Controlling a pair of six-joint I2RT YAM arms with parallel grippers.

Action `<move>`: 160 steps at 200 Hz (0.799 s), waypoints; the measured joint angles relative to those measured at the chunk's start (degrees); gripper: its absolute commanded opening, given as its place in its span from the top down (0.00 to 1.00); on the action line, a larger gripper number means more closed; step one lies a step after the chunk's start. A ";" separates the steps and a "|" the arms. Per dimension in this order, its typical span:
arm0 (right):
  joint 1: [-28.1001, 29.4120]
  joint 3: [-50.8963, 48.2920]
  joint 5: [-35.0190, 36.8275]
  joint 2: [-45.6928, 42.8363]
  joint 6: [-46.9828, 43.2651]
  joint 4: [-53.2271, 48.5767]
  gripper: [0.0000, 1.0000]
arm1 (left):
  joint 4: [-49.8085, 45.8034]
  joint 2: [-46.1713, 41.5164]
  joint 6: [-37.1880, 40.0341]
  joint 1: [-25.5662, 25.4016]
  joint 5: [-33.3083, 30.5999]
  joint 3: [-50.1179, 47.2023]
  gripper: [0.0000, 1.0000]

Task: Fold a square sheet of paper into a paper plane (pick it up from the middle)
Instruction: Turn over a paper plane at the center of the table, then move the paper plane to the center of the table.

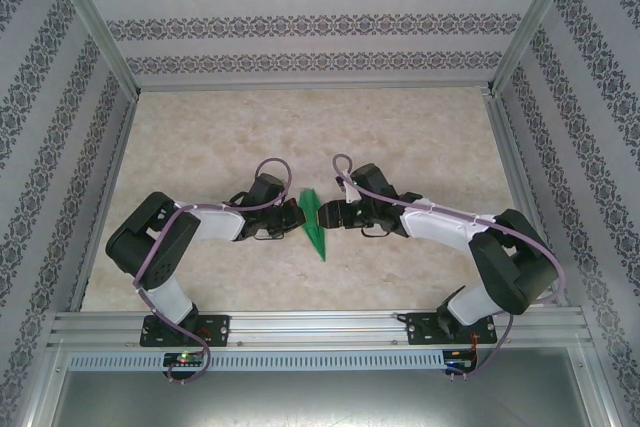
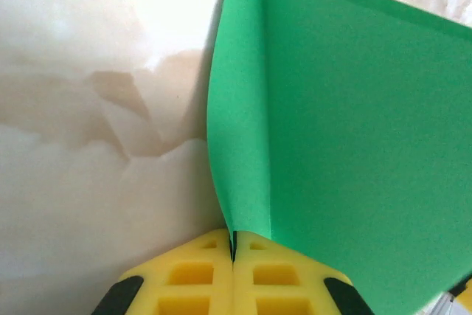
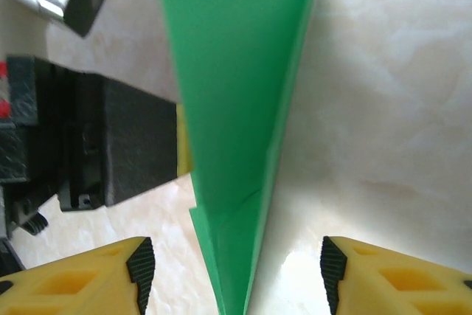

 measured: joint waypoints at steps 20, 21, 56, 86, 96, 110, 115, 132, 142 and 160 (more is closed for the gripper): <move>2.25 1.29 1.95 0.00 0.24 -2.60 0.42 | 0.31 -0.79 0.20 0.00 -0.02 -0.59 1.00; 2.45 1.38 2.08 0.00 0.22 -2.75 0.42 | 0.31 -0.85 0.22 0.00 0.00 -0.61 1.00; 5.68 3.87 5.81 0.00 0.57 -6.19 0.53 | 1.03 -1.64 0.42 0.00 0.04 -0.63 1.00; 7.02 5.70 8.50 0.04 0.92 -8.63 0.56 | 1.25 -1.73 0.46 0.00 0.07 -0.63 1.00; 7.23 6.43 8.98 0.33 1.07 -9.35 0.57 | 1.27 -1.73 0.46 0.00 0.22 -0.63 1.00; 7.65 7.72 10.01 1.22 1.11 -10.40 0.57 | 1.38 -1.73 0.46 0.00 0.24 -0.63 1.00; 7.69 8.22 10.29 1.64 1.18 -10.75 0.57 | 1.46 -1.73 0.46 0.00 0.24 -0.63 1.00; 8.26 9.46 11.17 2.97 1.38 -11.45 0.58 | 1.70 -1.73 0.46 0.00 0.24 -0.63 1.00; 8.63 10.01 11.54 3.85 1.51 -11.87 0.59 | 1.75 -1.73 0.46 0.00 0.26 -0.63 1.00; 9.20 11.04 12.02 5.44 1.92 -12.94 0.59 | 1.99 -1.73 0.46 0.00 0.26 -0.63 1.00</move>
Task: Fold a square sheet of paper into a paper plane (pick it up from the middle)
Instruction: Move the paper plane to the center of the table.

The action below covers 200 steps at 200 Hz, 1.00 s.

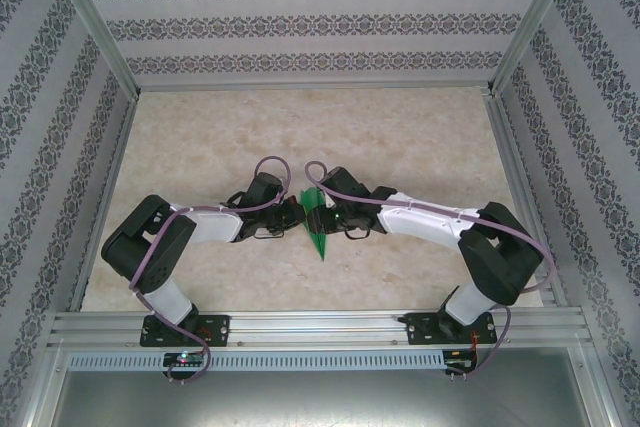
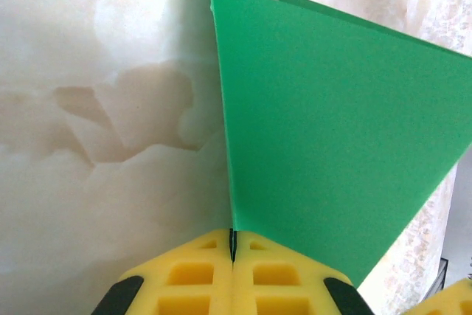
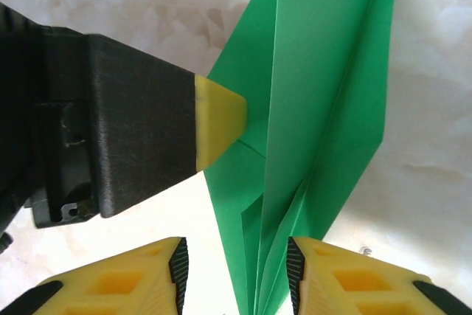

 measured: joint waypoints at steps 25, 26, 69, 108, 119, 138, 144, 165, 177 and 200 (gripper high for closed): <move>0.70 1.20 0.61 2.08 0.87 -0.90 0.62 | 0.48 0.00 0.00 0.00 0.20 0.00 1.00; 0.70 1.22 0.61 2.14 0.90 -0.90 0.62 | 0.48 0.00 0.00 0.00 0.20 0.00 1.00; 0.81 2.40 2.29 4.37 1.86 -3.21 0.64 | 0.74 0.00 0.00 0.00 0.98 0.00 1.00; 0.81 3.78 3.19 5.92 2.45 -4.52 0.63 | 1.42 0.00 0.00 0.00 1.29 -0.04 1.00; 0.94 4.17 3.28 6.49 2.58 -4.74 0.62 | 1.73 0.00 -0.02 0.00 1.27 -0.07 1.00; 1.44 4.37 3.87 6.86 2.67 -5.09 0.59 | 1.84 0.00 0.00 0.00 1.29 -0.07 1.00; 1.46 4.37 4.00 6.86 2.73 -5.27 0.58 | 1.84 0.00 -0.02 0.00 1.29 -0.11 1.00; 1.55 4.37 4.31 6.86 2.95 -5.38 0.56 | 1.95 0.00 -0.02 0.00 1.29 -0.31 1.00; 1.55 4.39 4.72 6.84 2.89 -5.44 0.56 | 1.99 0.00 0.00 0.00 1.29 -0.39 1.00; 1.55 5.07 5.57 6.95 2.78 -6.01 0.54 | 2.01 0.00 -0.02 0.00 1.29 -0.44 1.00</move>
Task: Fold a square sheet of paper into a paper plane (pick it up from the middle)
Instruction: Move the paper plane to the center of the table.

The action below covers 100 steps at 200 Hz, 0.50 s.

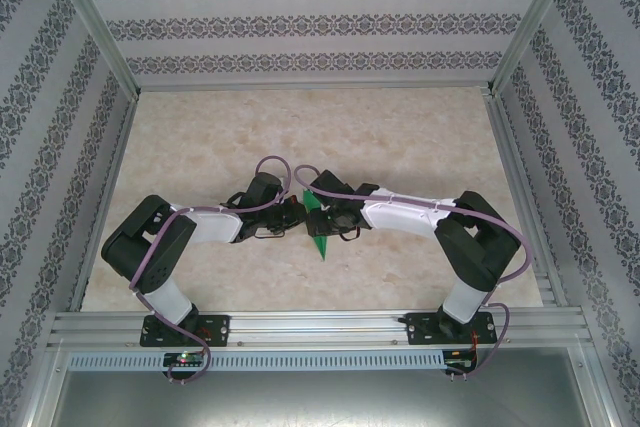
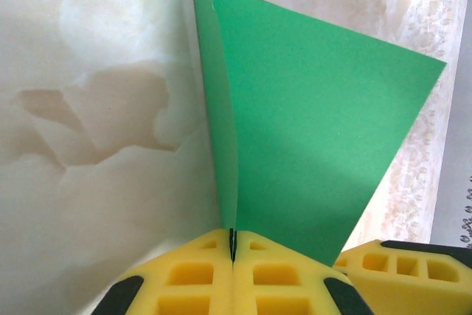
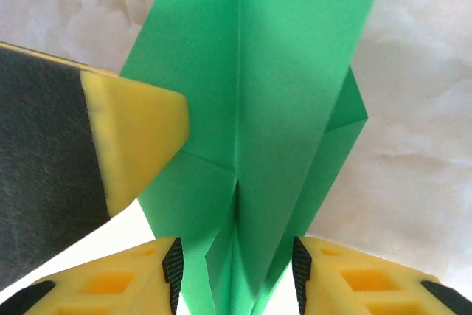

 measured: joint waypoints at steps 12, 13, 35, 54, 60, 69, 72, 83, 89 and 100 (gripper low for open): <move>0.00 0.81 0.28 0.26 -0.22 -0.15 0.53 | 0.00 0.00 0.02 0.00 -0.02 0.00 1.00; 0.00 0.92 0.37 0.31 -0.26 -0.24 0.53 | 0.02 0.00 0.00 0.00 -0.04 0.00 1.00; 0.00 1.55 0.90 0.81 -0.63 -0.90 0.49 | 0.09 0.00 0.00 0.09 -0.26 -0.11 1.00; 0.00 1.62 1.75 0.85 -0.83 -1.33 0.45 | 0.09 0.00 0.00 0.11 -0.35 -0.22 1.00; 0.00 1.64 2.05 0.85 -0.85 -1.44 0.45 | 0.11 0.02 0.00 0.11 -0.39 -0.22 1.00; 0.00 1.64 2.45 0.85 -0.85 -1.46 0.44 | 0.11 0.00 0.00 0.11 -0.44 -0.22 1.00; 0.00 1.64 2.62 0.85 -0.85 -1.46 0.44 | 0.11 0.00 0.00 0.11 -0.46 -0.22 1.00; 0.00 1.66 2.95 0.85 -0.92 -1.46 0.44 | 0.13 0.00 0.00 0.11 -0.46 -0.22 1.00; 0.00 1.66 2.97 0.85 -1.05 -1.46 0.44 | 0.15 0.02 0.00 0.11 -0.46 -0.22 1.00; 0.00 1.77 2.93 0.90 -1.27 -1.55 0.44 | 0.15 0.00 0.00 0.11 -0.44 -0.22 1.00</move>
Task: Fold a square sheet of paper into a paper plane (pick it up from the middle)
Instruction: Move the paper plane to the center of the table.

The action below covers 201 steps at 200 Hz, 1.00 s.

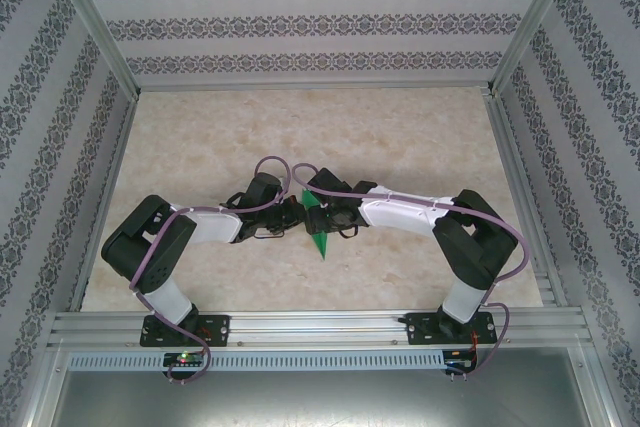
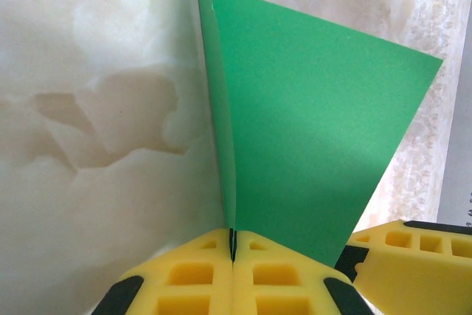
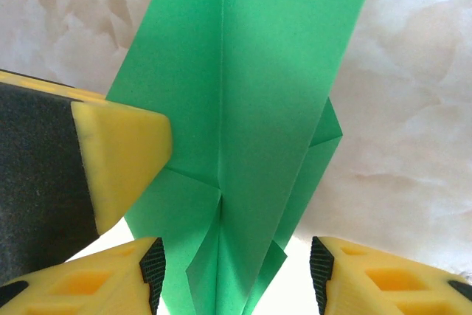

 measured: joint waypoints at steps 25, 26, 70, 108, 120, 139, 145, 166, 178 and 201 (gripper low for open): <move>-0.02 0.70 -0.76 1.03 -0.44 -0.33 0.44 | -0.07 0.04 0.00 0.00 -0.48 -0.17 1.00; -0.02 0.72 -0.81 1.07 -0.44 -0.33 0.44 | -0.07 0.04 0.00 0.00 -0.48 -0.20 1.00; -0.04 1.22 -3.23 2.54 -0.66 -0.28 0.52 | -0.44 0.35 0.00 0.00 -1.03 -0.87 1.00; 0.00 1.22 -4.35 2.54 -0.63 -0.33 0.65 | -0.20 0.37 0.00 -0.02 -0.44 -0.90 1.00; 0.00 1.22 -4.33 2.54 -0.68 -0.44 0.62 | -0.11 0.37 0.00 -0.02 -0.31 -0.90 1.00; 0.00 1.22 -3.78 2.51 -0.57 -1.03 0.57 | 0.02 0.37 0.00 -0.02 0.00 -0.90 1.00; 0.00 1.22 -3.50 2.43 -0.63 -1.20 0.55 | 0.02 0.37 0.00 -0.02 0.04 -0.90 1.00; 0.00 1.22 -2.60 1.03 -0.63 -2.21 0.53 | 0.02 0.35 0.00 -0.02 0.22 -0.90 1.00; 0.02 1.22 -2.32 -0.39 -0.63 -2.45 0.54 | 0.02 0.35 0.00 -0.02 0.22 -0.90 1.00; 0.74 1.22 -1.90 -2.75 -0.59 -2.45 0.61 | 0.02 0.35 0.00 -0.04 0.20 -0.90 1.00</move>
